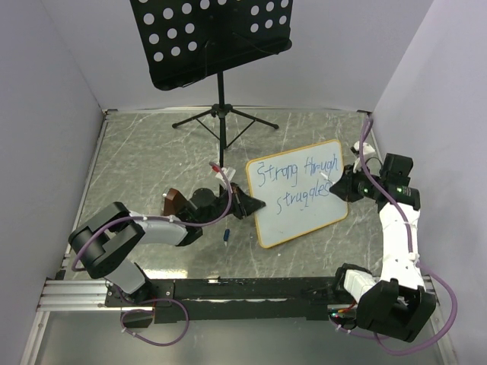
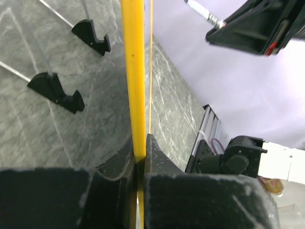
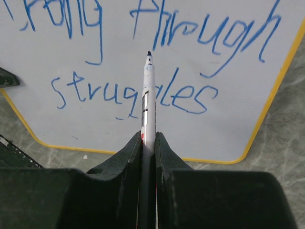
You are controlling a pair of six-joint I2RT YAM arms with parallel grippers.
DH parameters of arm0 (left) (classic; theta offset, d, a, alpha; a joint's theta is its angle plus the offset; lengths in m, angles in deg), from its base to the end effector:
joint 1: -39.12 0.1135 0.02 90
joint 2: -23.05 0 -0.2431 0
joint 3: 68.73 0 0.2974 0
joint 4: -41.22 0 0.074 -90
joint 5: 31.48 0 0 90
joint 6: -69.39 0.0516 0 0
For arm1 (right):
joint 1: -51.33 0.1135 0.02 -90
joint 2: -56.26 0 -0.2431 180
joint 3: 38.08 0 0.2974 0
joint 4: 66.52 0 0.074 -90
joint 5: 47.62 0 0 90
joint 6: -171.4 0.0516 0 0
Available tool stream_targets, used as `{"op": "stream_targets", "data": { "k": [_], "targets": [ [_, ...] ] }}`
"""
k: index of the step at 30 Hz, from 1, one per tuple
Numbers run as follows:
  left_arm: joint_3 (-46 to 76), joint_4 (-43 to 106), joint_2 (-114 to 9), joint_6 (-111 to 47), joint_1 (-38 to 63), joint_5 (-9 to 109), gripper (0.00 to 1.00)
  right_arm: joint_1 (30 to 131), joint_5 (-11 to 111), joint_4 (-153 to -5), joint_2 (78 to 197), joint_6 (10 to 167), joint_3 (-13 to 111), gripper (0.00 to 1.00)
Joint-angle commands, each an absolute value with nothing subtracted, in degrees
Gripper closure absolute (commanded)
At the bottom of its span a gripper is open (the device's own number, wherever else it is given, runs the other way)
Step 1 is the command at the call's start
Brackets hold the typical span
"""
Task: Write a sentence on the whiteboard
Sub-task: Put down the whiteboard on the whiteboard stand.
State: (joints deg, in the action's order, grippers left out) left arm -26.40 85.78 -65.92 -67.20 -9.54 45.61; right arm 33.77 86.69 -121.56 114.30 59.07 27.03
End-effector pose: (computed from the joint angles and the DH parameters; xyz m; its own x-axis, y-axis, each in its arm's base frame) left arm 0.2186 -0.2659 0.1358 -0.6552 -0.3272 -0.6809 0.5869 0.3470 -0.7315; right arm 0.2595 -0.0443 0.2740 -0.5677 -0.1055 -0.8165 -0.4818 0.8467 0.2256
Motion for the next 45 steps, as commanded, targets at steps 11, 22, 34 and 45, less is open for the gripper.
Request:
{"op": "stream_targets", "data": {
  "k": [11, 22, 34, 45],
  "targets": [
    [-11.75, 82.32, -67.91, -58.67, -3.51, 35.06, 0.99, 29.62, 91.16, -129.31, 113.91, 59.16, 42.81, 1.00],
    [8.64, 74.93, -75.91, -62.88, 2.21, 28.37, 0.99, 28.04, 96.08, -132.56, 116.29, 64.26, 54.76, 1.00],
    [17.26, 78.00, -84.52, -64.81, 7.57, 26.87, 0.99, 27.95, 95.29, -130.63, 115.94, 64.35, 49.59, 1.00],
    [24.29, 77.31, -87.60, -70.01, 8.01, 34.34, 0.99, 27.95, 94.85, -128.88, 116.38, 63.47, 45.63, 1.00]
  ]
}}
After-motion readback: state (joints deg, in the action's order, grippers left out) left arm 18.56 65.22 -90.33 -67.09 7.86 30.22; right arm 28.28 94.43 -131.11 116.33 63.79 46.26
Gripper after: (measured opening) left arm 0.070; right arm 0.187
